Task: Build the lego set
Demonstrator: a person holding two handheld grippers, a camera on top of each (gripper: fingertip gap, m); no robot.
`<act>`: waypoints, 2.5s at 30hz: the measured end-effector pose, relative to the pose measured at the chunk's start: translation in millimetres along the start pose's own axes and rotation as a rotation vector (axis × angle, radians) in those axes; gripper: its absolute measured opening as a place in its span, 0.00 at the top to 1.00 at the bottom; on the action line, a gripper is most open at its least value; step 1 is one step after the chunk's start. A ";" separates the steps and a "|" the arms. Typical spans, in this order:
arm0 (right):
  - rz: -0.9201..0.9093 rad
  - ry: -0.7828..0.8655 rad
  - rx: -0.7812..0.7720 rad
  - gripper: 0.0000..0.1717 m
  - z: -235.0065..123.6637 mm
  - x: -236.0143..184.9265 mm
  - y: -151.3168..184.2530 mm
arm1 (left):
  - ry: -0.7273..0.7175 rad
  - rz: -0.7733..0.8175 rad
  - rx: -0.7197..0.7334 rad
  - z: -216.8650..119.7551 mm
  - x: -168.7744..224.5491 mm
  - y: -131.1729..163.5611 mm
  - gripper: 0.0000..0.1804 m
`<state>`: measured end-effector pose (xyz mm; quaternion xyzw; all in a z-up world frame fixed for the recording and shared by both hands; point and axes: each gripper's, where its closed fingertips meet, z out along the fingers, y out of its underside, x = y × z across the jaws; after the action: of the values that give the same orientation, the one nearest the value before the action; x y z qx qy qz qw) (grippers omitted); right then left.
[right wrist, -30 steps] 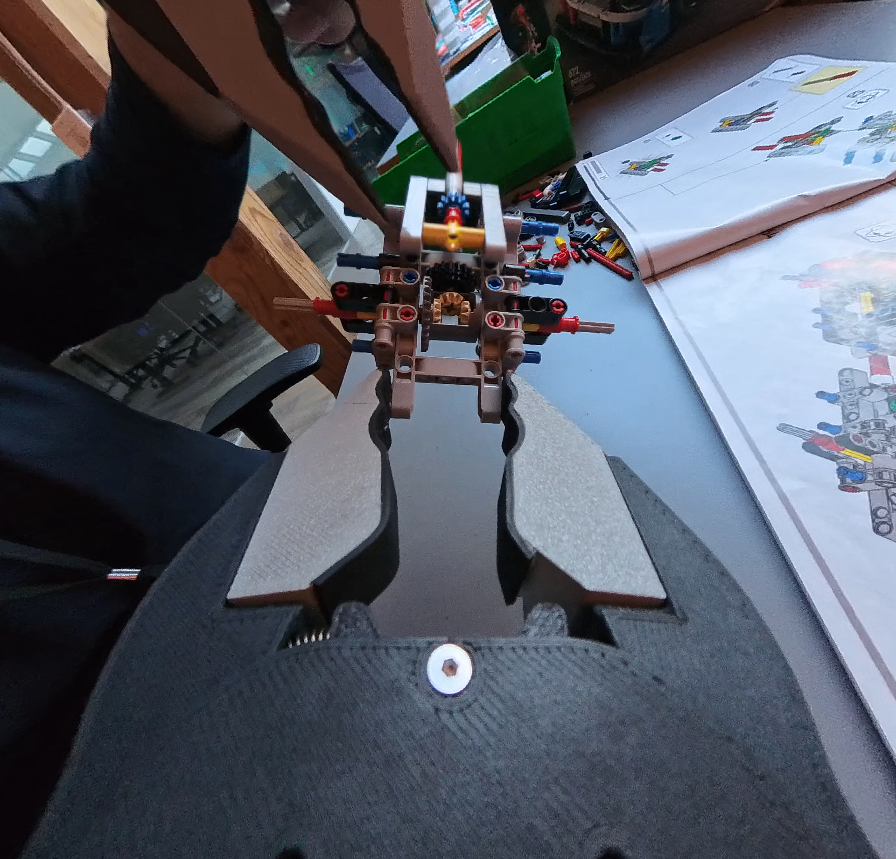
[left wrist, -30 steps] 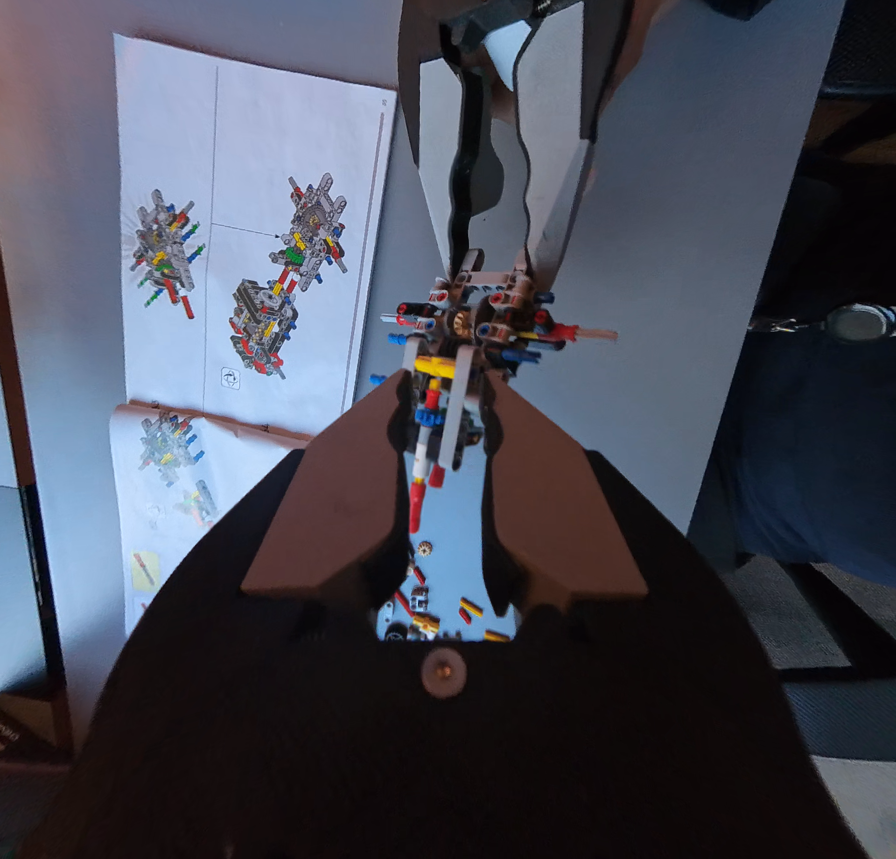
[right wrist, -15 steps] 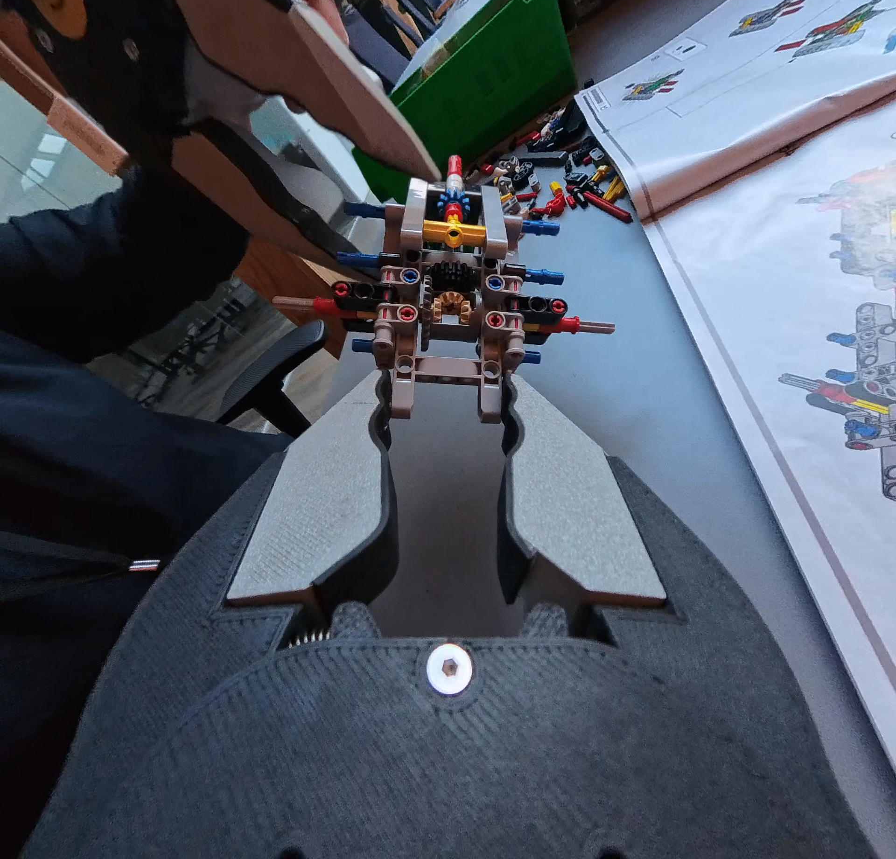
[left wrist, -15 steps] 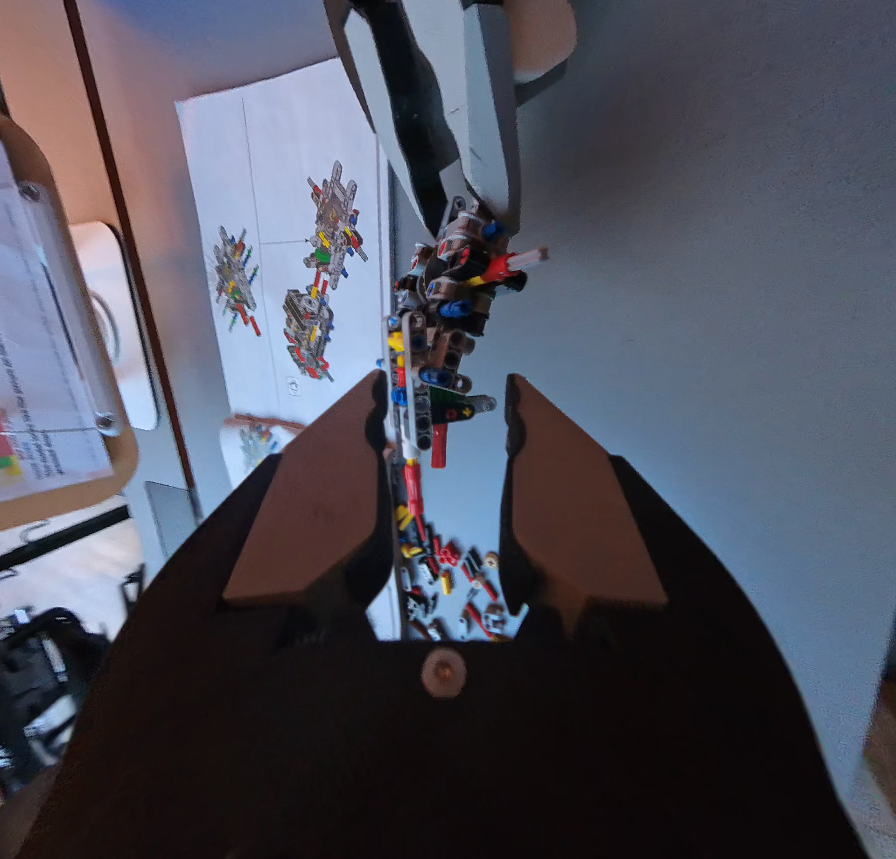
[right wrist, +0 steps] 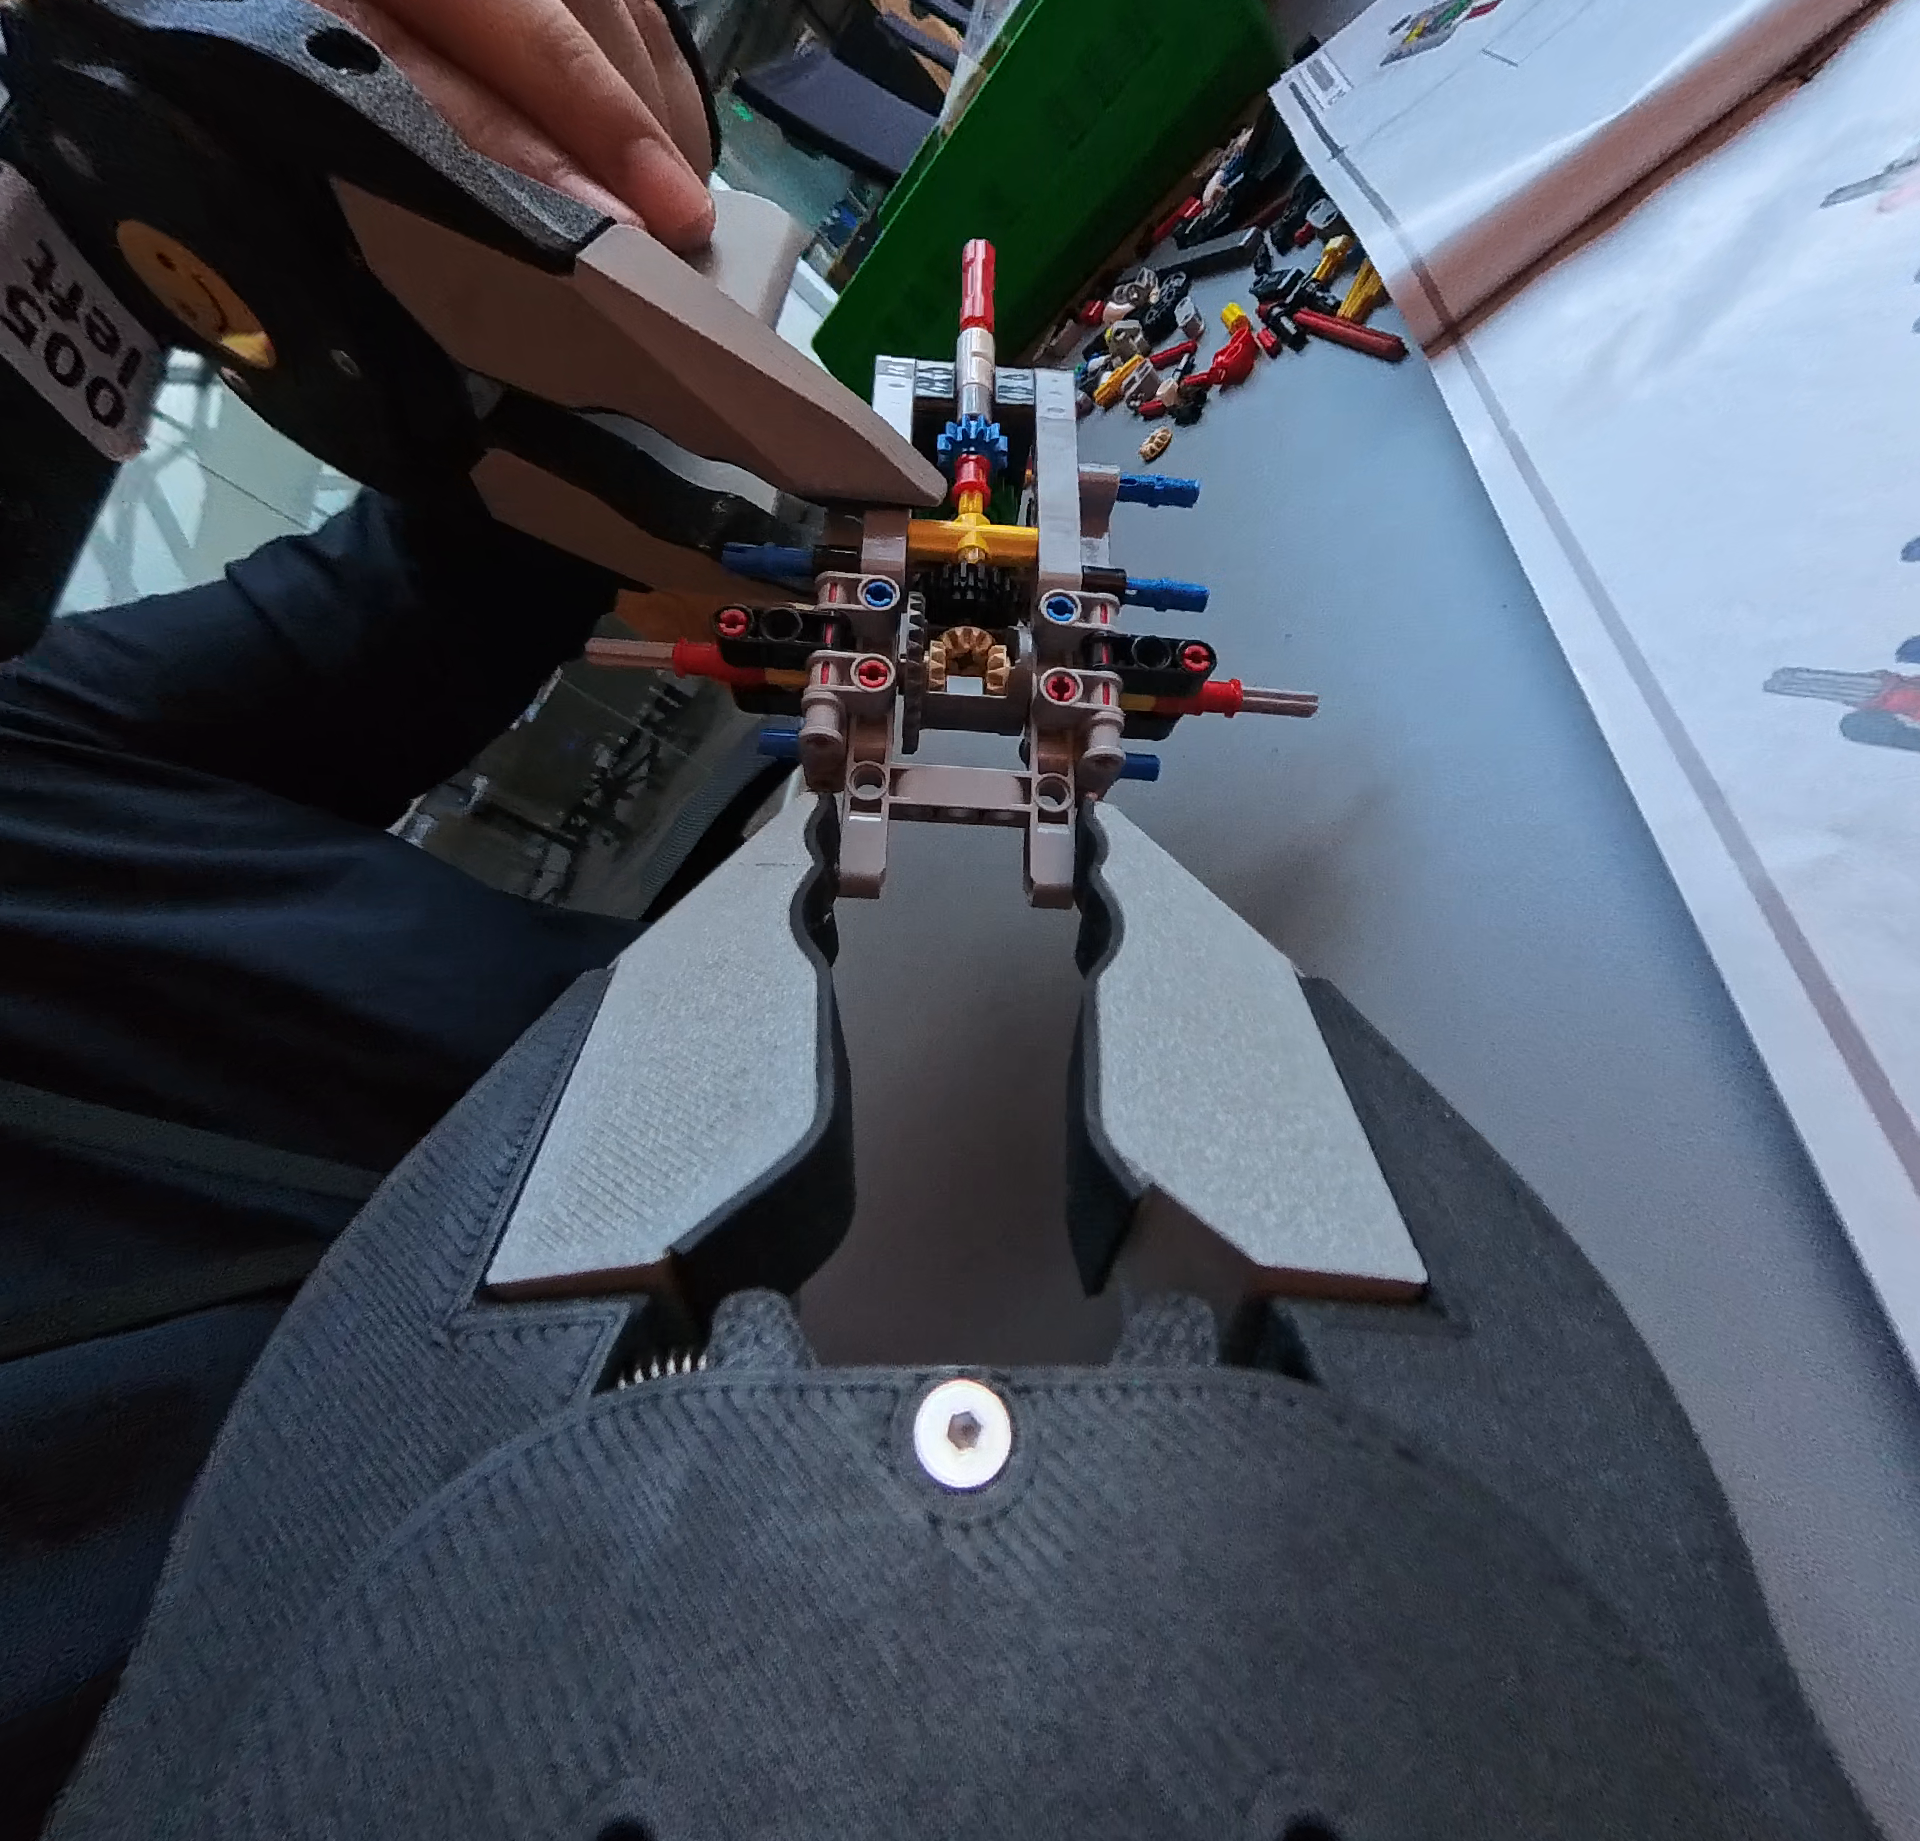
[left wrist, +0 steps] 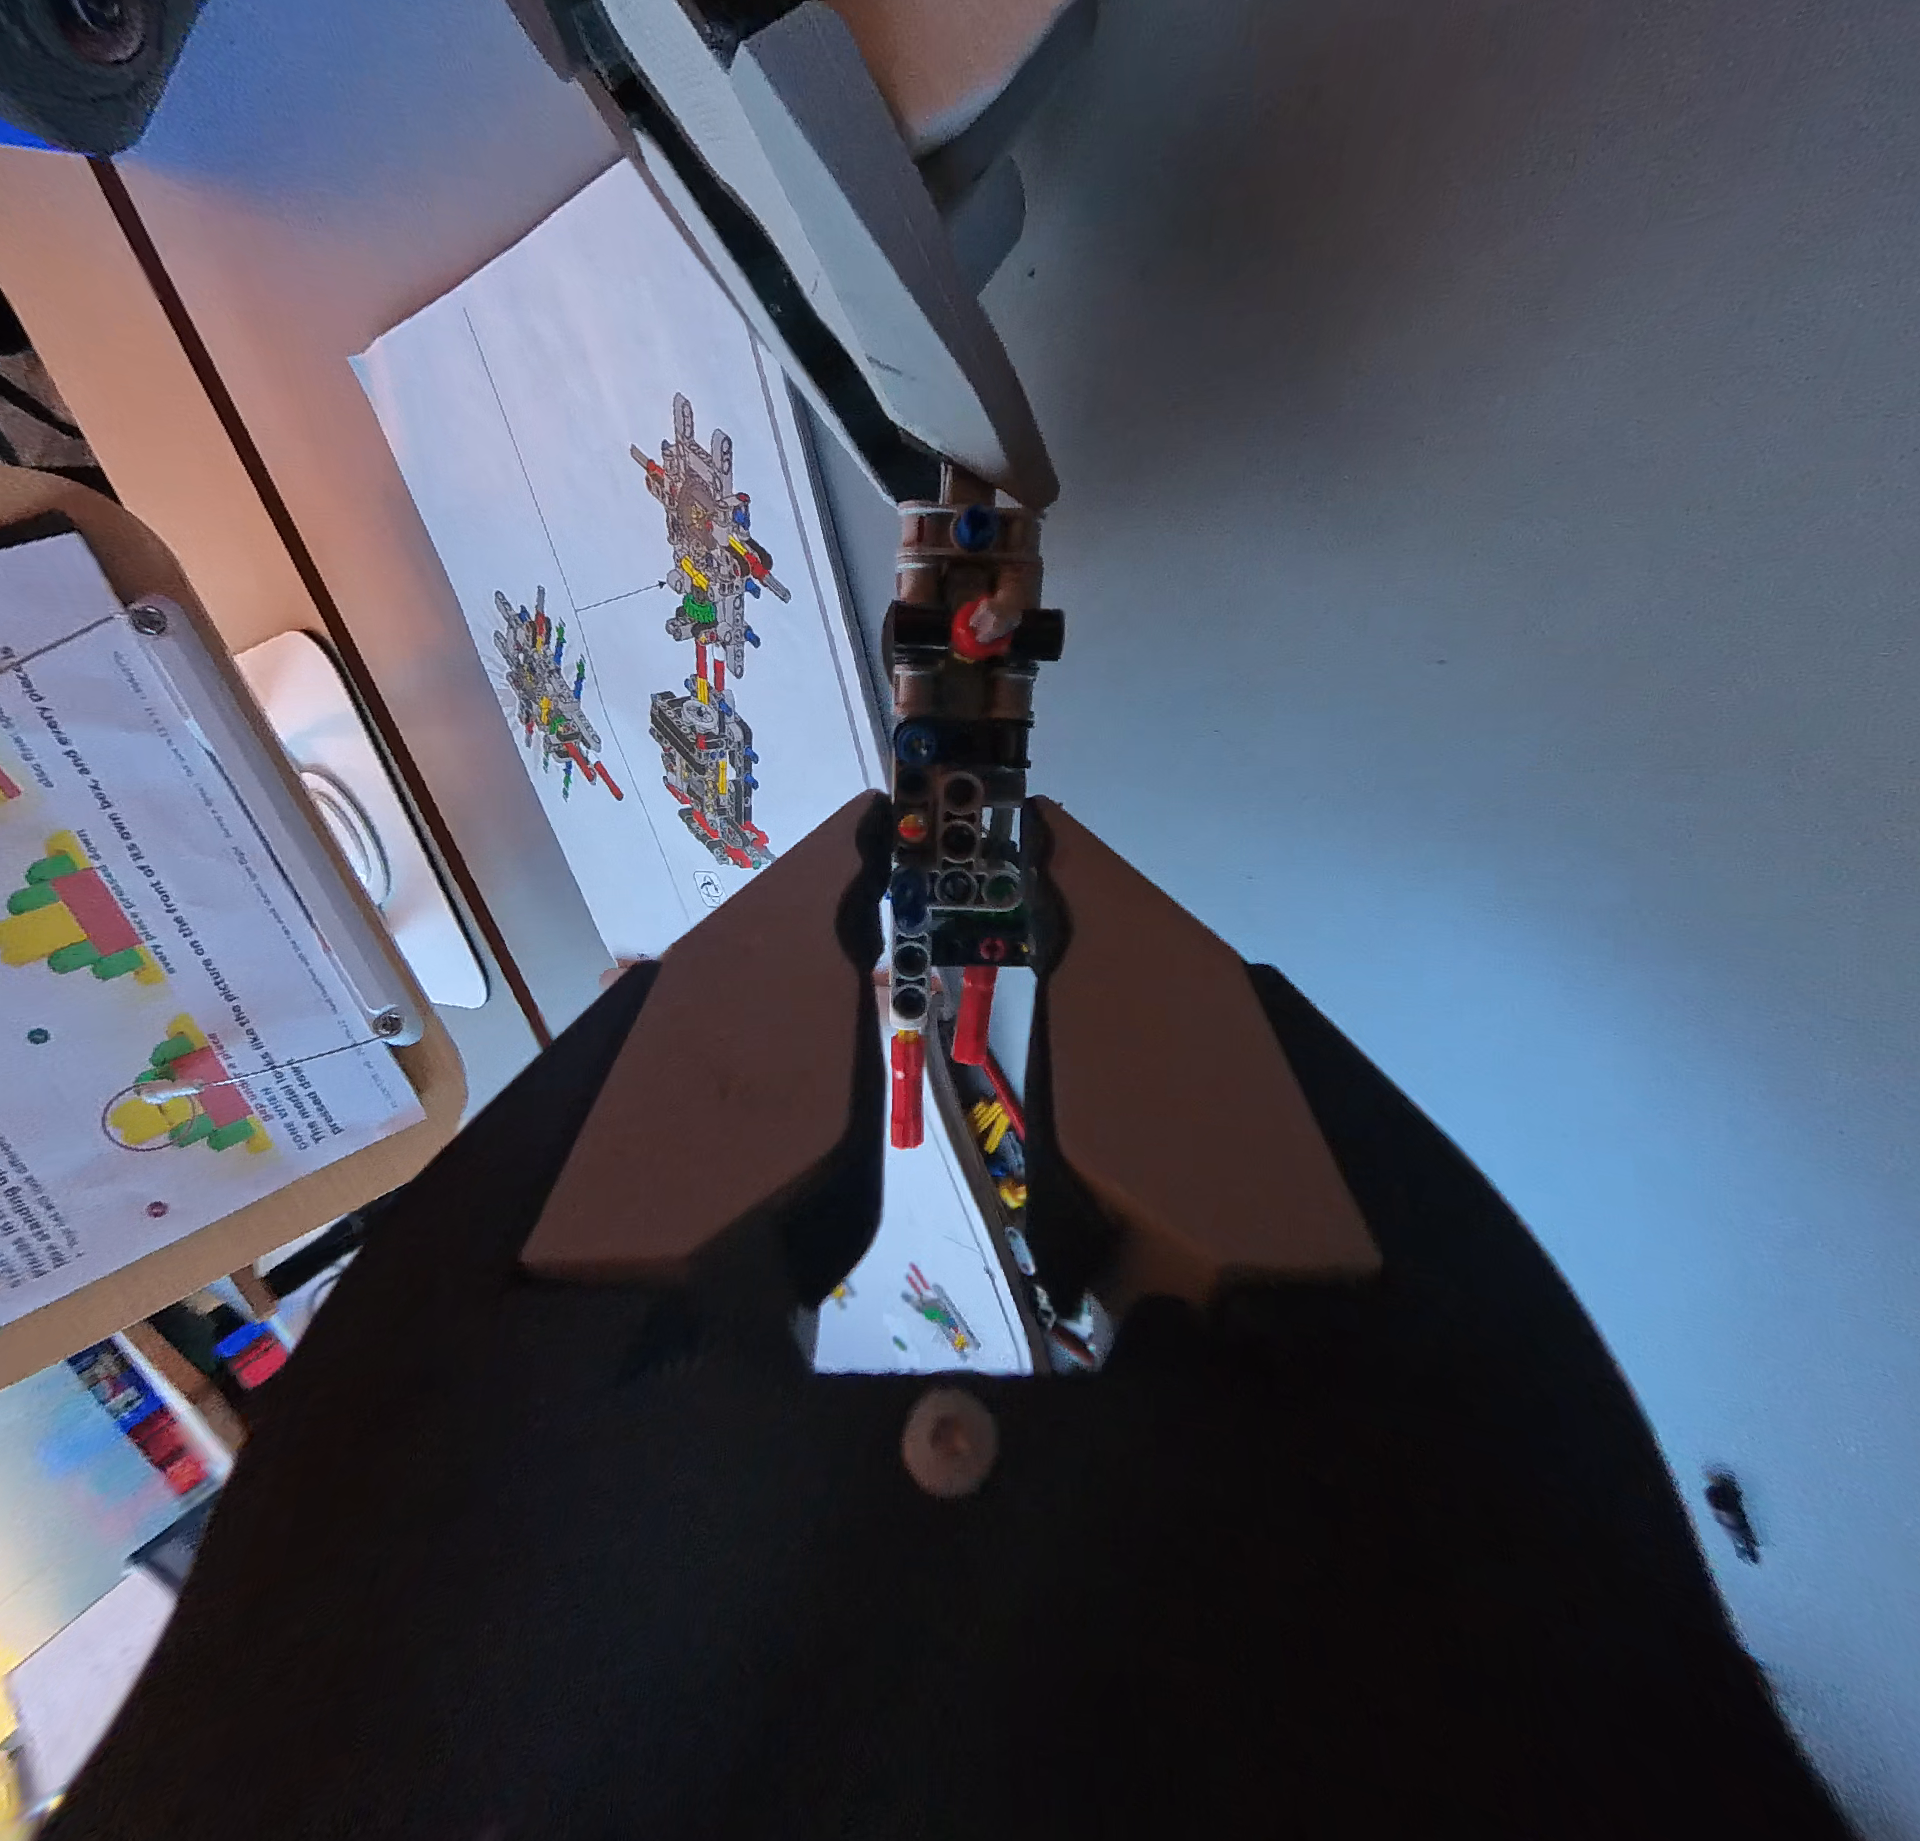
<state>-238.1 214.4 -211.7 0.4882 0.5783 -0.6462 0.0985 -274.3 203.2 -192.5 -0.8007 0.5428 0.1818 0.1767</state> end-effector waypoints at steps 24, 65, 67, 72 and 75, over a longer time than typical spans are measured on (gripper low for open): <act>-0.908 0.617 -0.328 0.62 -12.8 28.7 15.9 | 1.433 -0.962 0.285 28.7 33.8 -0.5 0.89; -0.742 0.561 -0.532 0.76 -3.9 52.5 34.2 | 0.388 -0.477 0.406 61.0 50.7 36.7 0.76; -0.745 0.570 -0.571 0.75 -3.5 53.3 33.5 | 0.393 -0.463 0.434 61.9 49.2 33.5 0.79; -0.737 0.568 -0.652 0.73 -11.6 49.1 27.3 | 0.438 -0.540 0.529 61.2 46.8 26.8 0.79; -0.696 0.558 -0.609 0.71 -17.8 43.7 15.6 | 0.456 -0.559 0.578 58.7 48.8 25.9 0.76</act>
<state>-240.2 243.6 -251.7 0.3700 0.8713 -0.2896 -0.1416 -287.5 183.1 -269.5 -0.8538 0.3595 -0.2125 0.3109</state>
